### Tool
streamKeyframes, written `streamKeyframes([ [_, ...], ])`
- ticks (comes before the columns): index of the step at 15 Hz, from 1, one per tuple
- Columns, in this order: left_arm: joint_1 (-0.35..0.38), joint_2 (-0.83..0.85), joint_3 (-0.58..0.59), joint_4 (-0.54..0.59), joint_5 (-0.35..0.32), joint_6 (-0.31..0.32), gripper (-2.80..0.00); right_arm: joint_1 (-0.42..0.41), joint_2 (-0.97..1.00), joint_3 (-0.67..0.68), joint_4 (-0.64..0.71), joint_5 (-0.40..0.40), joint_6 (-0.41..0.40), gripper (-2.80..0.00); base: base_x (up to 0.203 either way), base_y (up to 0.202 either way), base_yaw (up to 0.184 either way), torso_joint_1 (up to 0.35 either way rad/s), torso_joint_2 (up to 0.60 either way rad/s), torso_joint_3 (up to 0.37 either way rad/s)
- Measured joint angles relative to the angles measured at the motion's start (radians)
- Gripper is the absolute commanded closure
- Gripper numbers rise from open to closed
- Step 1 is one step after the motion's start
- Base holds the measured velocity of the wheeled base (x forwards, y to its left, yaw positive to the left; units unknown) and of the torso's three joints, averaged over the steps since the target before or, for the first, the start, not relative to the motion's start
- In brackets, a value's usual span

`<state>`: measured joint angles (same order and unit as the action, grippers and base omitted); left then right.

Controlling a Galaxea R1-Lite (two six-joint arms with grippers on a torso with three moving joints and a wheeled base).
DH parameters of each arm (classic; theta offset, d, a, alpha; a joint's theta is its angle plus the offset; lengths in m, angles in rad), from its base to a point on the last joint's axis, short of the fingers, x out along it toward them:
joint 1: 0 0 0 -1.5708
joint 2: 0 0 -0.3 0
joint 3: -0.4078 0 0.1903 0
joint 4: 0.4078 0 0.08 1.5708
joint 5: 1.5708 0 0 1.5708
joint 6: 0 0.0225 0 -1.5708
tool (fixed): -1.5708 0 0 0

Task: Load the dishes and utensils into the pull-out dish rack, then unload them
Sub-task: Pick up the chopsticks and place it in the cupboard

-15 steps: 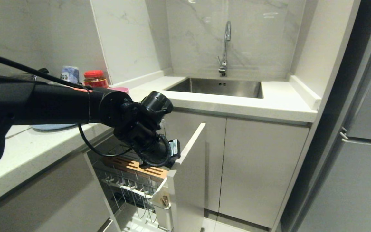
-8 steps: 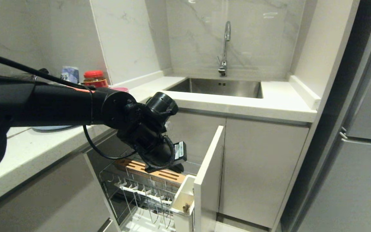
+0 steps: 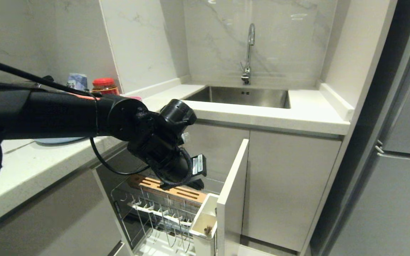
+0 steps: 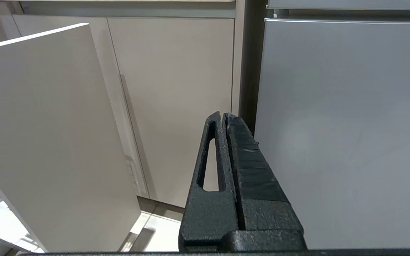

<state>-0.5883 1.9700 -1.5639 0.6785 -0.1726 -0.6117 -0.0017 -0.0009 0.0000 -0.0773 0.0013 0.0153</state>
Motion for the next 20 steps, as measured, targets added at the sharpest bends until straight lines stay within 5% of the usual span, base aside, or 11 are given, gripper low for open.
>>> streamKeyframes([
  [5,0.047,-0.109,-0.015,-0.002,0.026,0.004,0.00,0.000,0.000,0.000,0.000,0.000,0.000,0.00,0.000,0.000,0.000,0.000,0.00,0.000],
  [12,0.127,-0.388,-0.056,-0.009,0.170,0.042,0.00,0.000,0.000,0.000,0.000,0.000,0.000,0.00,0.000,0.000,0.000,0.000,0.00,0.000],
  [17,0.291,-0.664,-0.052,-0.063,0.211,0.237,0.00,0.000,0.000,0.000,0.000,0.000,0.000,0.00,0.000,0.000,0.000,0.000,0.00,0.000],
  [20,0.395,-0.857,0.054,-0.161,0.196,0.395,0.00,0.000,0.000,0.000,0.000,0.000,0.000,0.00,0.000,0.000,0.000,0.000,0.00,0.000],
])
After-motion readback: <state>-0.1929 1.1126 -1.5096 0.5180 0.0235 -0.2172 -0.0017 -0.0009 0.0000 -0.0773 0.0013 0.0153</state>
